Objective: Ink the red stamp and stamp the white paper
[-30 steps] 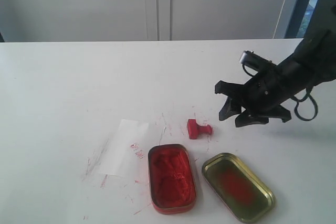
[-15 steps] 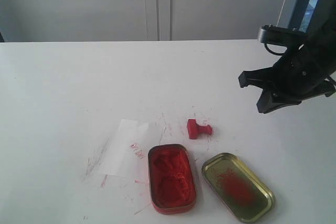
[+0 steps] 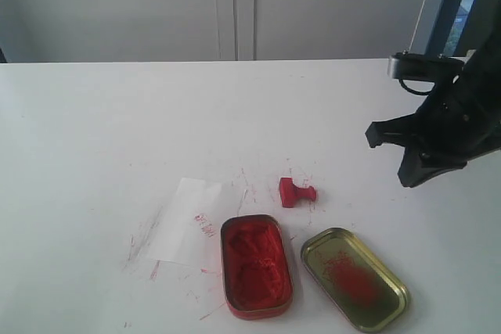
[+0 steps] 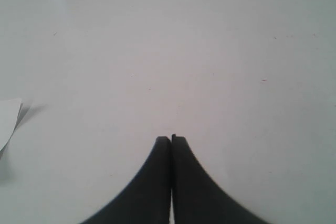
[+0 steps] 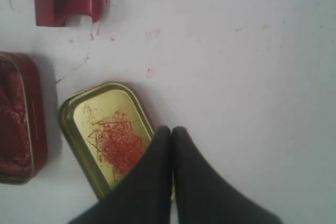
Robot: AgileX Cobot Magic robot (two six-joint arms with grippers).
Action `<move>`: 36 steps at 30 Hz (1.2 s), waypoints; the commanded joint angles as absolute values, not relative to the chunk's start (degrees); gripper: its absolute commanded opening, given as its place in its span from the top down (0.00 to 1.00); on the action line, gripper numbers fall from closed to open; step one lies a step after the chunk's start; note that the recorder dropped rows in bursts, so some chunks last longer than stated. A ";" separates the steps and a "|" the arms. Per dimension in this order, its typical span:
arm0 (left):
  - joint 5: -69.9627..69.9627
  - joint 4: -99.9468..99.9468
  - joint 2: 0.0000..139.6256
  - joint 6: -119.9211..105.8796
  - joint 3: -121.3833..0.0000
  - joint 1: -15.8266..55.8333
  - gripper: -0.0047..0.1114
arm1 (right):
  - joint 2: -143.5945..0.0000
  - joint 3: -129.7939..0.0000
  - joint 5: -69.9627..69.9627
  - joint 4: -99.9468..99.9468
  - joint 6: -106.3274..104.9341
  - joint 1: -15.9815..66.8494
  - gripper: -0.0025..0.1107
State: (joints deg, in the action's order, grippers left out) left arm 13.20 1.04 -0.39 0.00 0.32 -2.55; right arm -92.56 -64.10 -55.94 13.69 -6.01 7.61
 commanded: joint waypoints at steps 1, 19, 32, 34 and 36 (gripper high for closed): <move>13.27 1.61 0.00 0.00 0.00 -2.67 0.96 | -92.03 -63.81 -57.81 5.79 2.20 7.39 0.98; 13.27 1.61 0.00 0.00 0.00 -2.67 0.96 | -92.03 -63.81 -60.29 -2.66 6.32 7.26 0.98; 13.27 1.61 0.00 0.00 0.00 -2.67 0.96 | -91.41 -63.27 -62.33 6.70 -1.24 -3.54 0.98; 13.27 1.61 0.00 0.00 0.00 -2.67 0.96 | -90.50 -62.33 -62.07 6.45 -1.24 -4.66 0.98; 13.27 1.61 0.00 0.00 0.00 -2.67 0.96 | -89.21 -61.05 -61.32 6.16 -1.08 -5.22 0.98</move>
State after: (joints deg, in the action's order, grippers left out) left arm 13.20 1.04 -0.39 0.00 0.32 -2.55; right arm -91.05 -62.59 -61.85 6.83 -0.55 -3.99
